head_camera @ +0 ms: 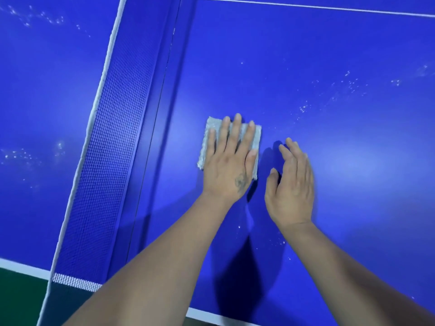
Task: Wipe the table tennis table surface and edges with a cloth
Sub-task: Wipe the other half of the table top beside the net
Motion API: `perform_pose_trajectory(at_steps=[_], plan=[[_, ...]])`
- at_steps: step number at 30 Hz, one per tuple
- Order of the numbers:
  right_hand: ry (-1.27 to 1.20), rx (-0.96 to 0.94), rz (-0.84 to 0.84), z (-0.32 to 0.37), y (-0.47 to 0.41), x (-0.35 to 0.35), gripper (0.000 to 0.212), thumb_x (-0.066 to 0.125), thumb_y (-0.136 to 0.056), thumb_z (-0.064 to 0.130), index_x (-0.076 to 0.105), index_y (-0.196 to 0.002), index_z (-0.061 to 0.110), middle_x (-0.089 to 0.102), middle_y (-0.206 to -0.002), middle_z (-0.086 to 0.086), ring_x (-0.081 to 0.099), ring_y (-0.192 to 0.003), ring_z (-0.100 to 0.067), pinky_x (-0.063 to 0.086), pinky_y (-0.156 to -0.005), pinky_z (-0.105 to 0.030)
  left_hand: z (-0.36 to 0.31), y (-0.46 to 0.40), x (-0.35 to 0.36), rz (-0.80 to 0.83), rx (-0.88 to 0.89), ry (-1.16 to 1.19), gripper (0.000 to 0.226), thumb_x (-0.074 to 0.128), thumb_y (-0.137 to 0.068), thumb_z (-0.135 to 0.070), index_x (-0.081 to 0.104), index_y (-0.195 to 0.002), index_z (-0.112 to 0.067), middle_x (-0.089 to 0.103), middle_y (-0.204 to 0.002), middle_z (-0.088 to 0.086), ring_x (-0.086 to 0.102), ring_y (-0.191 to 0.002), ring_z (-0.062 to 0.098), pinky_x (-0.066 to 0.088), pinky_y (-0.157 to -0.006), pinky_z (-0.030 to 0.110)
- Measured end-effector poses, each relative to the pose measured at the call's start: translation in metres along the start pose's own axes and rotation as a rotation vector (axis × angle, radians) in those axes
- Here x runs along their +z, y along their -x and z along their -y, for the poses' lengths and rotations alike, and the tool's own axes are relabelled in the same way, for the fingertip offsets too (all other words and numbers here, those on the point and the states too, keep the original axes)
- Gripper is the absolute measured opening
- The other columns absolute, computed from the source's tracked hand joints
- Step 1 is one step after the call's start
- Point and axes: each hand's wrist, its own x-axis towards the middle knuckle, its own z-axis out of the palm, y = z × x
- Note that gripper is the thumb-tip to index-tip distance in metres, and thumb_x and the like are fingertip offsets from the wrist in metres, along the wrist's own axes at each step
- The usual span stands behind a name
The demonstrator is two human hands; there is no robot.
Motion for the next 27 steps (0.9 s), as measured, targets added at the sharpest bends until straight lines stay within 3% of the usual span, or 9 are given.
perform_pose_trajectory(at_steps=[3,8,13,17,22,27], plan=[[0.006,-0.018,0.016,0.012,-0.003,0.007,0.058,0.055,-0.094,-0.005,0.048,-0.152,0.002,0.041,-0.164,-0.011,0.035,-0.156,-0.027,0.022,-0.131,-0.045,0.021,0.033,-0.007,0.032,0.010,-0.018,0.058,0.025,-0.118,-0.044,0.019,-0.172,-0.025,0.010,-0.180,0.004,0.002,-0.167,0.027,0.010,-0.133,0.056],[0.021,-0.104,0.065,0.046,-0.016,0.027,0.056,0.055,-0.098,0.002,0.046,-0.153,0.000,0.040,-0.166,-0.012,0.033,-0.157,-0.028,0.020,-0.132,-0.045,0.070,0.056,-0.020,0.032,-0.157,-0.050,0.059,0.024,-0.117,-0.045,0.019,-0.172,-0.027,0.010,-0.180,0.003,0.001,-0.167,0.025,0.008,-0.134,0.055],[0.111,-0.193,0.121,0.070,-0.046,0.053,0.056,0.052,-0.105,0.014,0.039,-0.157,-0.002,0.030,-0.171,-0.014,0.023,-0.161,-0.030,0.019,-0.132,-0.049,0.105,0.001,-0.023,-0.026,-0.286,-0.050,0.060,0.021,-0.115,-0.049,0.019,-0.172,-0.028,0.010,-0.180,0.005,0.005,-0.167,0.028,0.007,-0.134,0.056],[0.179,-0.159,0.138,0.085,-0.066,0.073,0.058,0.045,-0.109,0.021,0.032,-0.161,-0.001,0.024,-0.174,-0.013,0.017,-0.163,-0.027,0.017,-0.132,-0.048,0.114,-0.060,-0.021,-0.078,-0.377,-0.021,0.063,0.017,-0.113,-0.047,0.018,-0.172,-0.025,0.011,-0.180,0.008,0.002,-0.167,0.030,0.004,-0.132,0.059],[0.199,-0.089,0.119,0.087,-0.067,0.081,0.059,0.043,-0.108,0.015,0.028,-0.163,-0.001,0.021,-0.175,-0.011,0.016,-0.163,-0.023,0.016,-0.133,-0.044,0.105,-0.084,-0.014,-0.117,-0.203,-0.045,0.060,0.024,-0.115,-0.045,0.024,-0.171,-0.024,0.017,-0.179,0.010,0.012,-0.166,0.034,0.008,-0.132,0.058],[0.196,-0.049,0.083,0.089,-0.068,0.081,0.062,0.047,-0.104,0.015,0.032,-0.161,-0.003,0.025,-0.173,-0.014,0.020,-0.162,-0.026,0.018,-0.132,-0.045,0.107,-0.063,-0.020,-0.038,0.038,-0.029,0.059,0.027,-0.116,-0.044,0.024,-0.171,-0.024,0.014,-0.180,0.007,0.007,-0.167,0.029,0.011,-0.132,0.056]])
